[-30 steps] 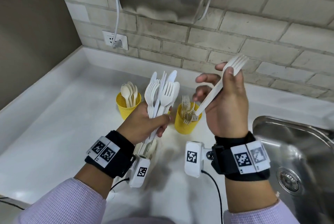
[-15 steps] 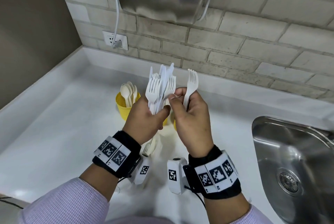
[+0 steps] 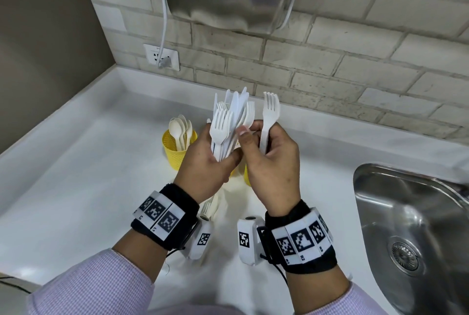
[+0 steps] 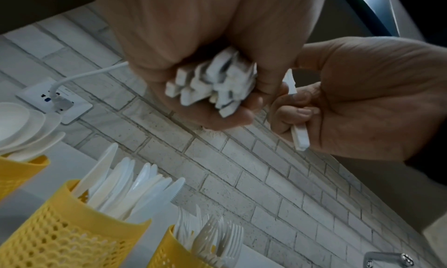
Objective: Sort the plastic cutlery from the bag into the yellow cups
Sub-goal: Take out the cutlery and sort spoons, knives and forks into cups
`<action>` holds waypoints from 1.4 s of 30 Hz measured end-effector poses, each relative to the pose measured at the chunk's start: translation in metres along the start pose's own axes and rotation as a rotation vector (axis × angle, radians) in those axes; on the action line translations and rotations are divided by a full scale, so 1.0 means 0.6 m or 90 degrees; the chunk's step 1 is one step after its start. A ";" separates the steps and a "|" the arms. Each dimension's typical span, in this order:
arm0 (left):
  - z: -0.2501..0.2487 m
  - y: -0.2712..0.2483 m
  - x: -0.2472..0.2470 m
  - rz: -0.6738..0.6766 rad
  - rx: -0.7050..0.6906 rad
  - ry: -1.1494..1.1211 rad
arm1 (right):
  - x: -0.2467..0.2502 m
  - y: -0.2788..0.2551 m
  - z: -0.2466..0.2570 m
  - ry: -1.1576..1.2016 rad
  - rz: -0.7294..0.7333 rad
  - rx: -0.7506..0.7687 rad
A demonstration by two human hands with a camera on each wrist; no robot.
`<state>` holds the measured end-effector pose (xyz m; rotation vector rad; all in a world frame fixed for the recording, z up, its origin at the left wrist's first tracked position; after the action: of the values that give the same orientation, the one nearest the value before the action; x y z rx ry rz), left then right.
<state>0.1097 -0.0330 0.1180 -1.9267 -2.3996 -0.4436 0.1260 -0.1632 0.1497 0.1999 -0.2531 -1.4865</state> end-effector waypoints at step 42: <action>-0.020 -0.017 -0.011 0.004 -0.061 0.096 | 0.016 0.040 -0.020 0.527 -0.134 -0.316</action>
<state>0.0996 -0.0441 0.1261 -1.8615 -2.3177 -0.6881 0.1527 -0.1711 0.1458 0.4251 0.8141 -1.5024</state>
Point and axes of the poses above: each hand's wrist, its own y-axis towards the middle knuckle, its own x-axis out of the back of the hand, z = x × y, the point moved 2 cm from there along y, towards the middle knuckle, and after that the axes turned 2 degrees about z, right-handed, at the moved point
